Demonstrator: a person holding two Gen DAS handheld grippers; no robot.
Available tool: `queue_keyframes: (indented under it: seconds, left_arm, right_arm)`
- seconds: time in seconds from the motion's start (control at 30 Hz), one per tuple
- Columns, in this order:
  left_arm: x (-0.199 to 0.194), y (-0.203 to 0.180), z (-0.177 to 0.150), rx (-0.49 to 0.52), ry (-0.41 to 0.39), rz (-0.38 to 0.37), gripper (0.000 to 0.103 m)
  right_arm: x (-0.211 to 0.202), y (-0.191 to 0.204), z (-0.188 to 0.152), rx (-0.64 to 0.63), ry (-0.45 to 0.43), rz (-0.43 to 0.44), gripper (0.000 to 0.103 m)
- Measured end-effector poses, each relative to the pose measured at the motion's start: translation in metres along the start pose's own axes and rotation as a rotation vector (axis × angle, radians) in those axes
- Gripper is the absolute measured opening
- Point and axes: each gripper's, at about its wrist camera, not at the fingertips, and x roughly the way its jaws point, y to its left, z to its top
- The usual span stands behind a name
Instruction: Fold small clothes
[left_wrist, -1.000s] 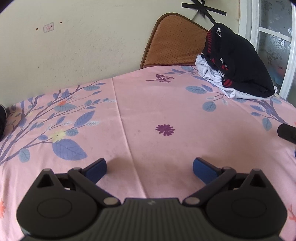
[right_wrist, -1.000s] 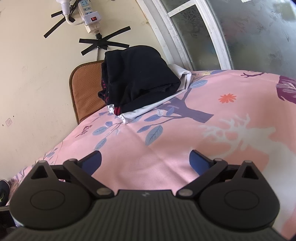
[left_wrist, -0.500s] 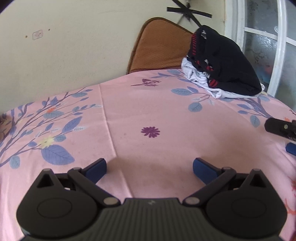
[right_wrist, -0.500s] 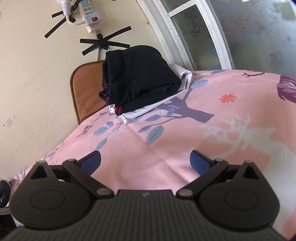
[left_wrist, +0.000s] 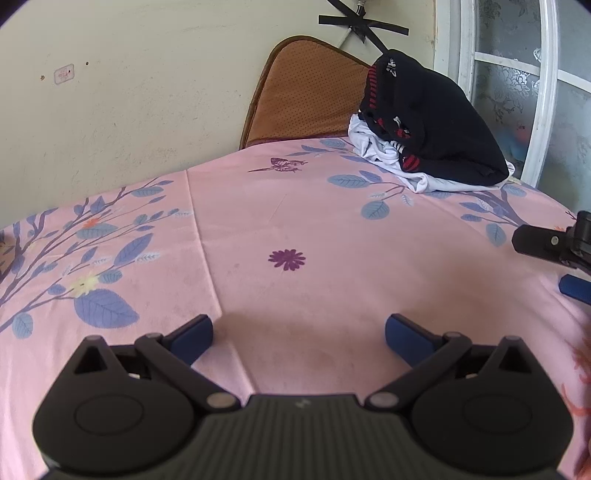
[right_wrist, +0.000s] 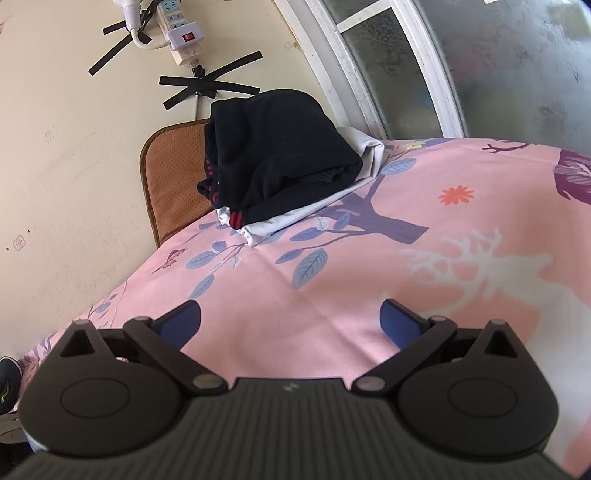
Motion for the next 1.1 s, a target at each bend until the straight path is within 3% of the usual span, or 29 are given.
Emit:
queue_keyframes:
  seconds: [1.1]
  left_arm:
    - [0.0, -0.0002, 0.0, -0.001, 0.0, 0.0, 0.103]
  right_arm:
    - [0.002, -0.0019, 0.0017, -0.011, 0.016, 0.03, 0.103]
